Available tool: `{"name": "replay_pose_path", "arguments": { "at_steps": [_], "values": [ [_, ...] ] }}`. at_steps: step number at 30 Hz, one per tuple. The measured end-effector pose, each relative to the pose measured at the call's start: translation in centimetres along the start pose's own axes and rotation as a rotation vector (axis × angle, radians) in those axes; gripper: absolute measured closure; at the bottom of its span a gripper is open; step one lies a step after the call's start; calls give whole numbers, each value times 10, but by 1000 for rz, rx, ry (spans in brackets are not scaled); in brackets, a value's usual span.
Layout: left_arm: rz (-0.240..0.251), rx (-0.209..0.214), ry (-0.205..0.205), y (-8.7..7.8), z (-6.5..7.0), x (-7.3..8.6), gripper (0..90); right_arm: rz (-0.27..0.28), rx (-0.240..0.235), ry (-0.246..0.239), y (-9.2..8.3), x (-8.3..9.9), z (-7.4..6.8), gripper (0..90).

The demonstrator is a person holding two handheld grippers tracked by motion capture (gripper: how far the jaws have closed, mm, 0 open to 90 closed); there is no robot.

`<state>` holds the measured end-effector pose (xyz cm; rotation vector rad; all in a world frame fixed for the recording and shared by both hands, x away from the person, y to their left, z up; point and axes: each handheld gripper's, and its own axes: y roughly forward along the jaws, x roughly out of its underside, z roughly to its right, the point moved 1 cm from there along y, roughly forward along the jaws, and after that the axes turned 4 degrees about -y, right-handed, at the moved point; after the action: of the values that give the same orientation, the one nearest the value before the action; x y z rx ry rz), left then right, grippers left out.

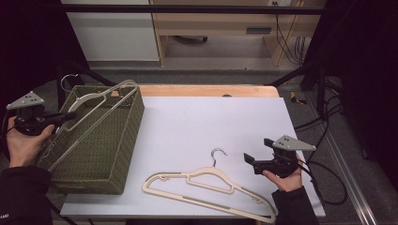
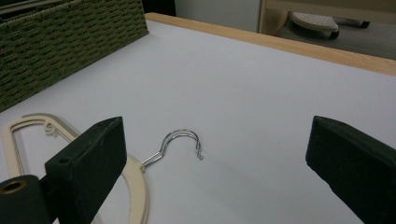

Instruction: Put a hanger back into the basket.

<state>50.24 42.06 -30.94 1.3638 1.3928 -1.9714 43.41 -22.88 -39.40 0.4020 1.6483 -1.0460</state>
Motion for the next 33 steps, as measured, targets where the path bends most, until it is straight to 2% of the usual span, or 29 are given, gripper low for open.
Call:
{"name": "replay_pose_path", "arguments": {
  "at_steps": [8, 11, 13, 14, 17, 18, 20, 22, 26, 28, 29, 33],
  "values": [
    [-25, -6, 28, 0, -2, -5, 855, -2, -4, -3, 1, 0, 0, 59],
    [-25, -2, 7, 0, -7, -5, 853, -14, -6, -7, 2, 1, -1, 60],
    [-28, -3, 8, 0, -10, -5, 852, -16, -6, -4, 2, 1, -1, 60],
    [-29, 5, -6, 0, -12, -5, 852, -16, -7, -3, 2, 1, -1, 60],
    [-24, 14, -3, -1, -15, -9, 856, -14, -9, -4, 2, 1, -1, 63],
    [-30, 10, 12, -1, -15, -10, 855, -13, -9, -4, 2, 1, -1, 63],
    [-30, 29, 2, 0, -15, -10, 857, -15, -7, -5, 3, 1, -1, 63],
    [-28, 23, 6, 0, -16, -6, 857, -20, -8, -4, 4, 1, -1, 64],
    [-79, 15, 25, 3, -21, 10, 857, -23, -13, -13, 4, 2, -1, 65],
    [-100, 0, 22, 5, -25, 19, 858, -23, -12, -13, 4, 2, -2, 66],
    [-92, -5, 16, 6, -26, 23, 857, -23, -13, -13, 5, 2, -2, 66],
    [-120, 17, 1, 17, -25, 36, 856, -28, -13, -11, 7, 2, -2, 66]
  ]
}}
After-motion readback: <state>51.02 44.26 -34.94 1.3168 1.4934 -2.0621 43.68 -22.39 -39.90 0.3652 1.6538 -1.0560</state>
